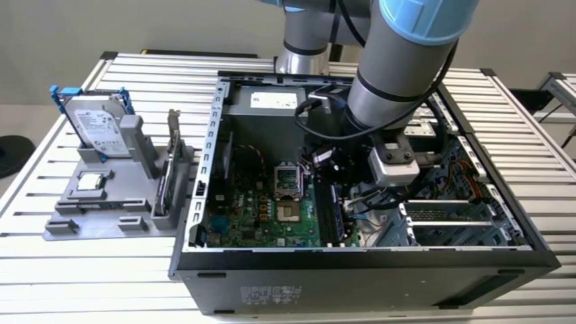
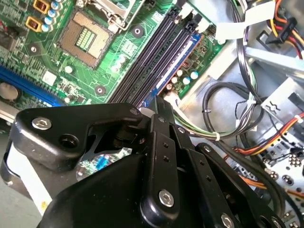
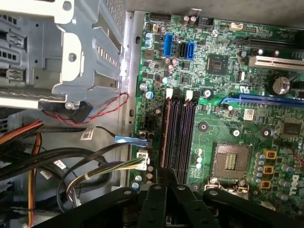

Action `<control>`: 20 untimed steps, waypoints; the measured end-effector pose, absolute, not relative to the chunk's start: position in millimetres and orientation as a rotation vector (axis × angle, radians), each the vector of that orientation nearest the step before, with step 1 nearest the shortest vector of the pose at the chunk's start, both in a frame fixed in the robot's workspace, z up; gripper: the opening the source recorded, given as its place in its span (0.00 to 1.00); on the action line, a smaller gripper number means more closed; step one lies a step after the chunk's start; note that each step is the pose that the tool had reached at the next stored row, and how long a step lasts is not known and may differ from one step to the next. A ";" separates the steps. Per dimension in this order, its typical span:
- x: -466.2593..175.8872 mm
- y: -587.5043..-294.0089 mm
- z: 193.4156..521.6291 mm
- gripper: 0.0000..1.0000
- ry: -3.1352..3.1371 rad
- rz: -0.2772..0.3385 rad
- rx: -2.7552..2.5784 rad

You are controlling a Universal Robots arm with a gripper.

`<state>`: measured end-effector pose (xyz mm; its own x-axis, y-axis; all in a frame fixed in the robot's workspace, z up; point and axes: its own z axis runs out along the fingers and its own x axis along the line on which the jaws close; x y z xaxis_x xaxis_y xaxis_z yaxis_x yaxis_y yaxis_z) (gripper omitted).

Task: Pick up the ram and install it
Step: 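Press down the ram until it locks into place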

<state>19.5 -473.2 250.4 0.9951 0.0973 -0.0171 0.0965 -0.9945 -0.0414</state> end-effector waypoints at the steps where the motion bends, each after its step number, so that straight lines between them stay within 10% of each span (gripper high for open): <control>1: 19.5 -473.2 250.4 0.00 -0.168 0.030 -3.097; 20: 19.3 -473.2 250.3 0.00 -0.440 0.035 -3.071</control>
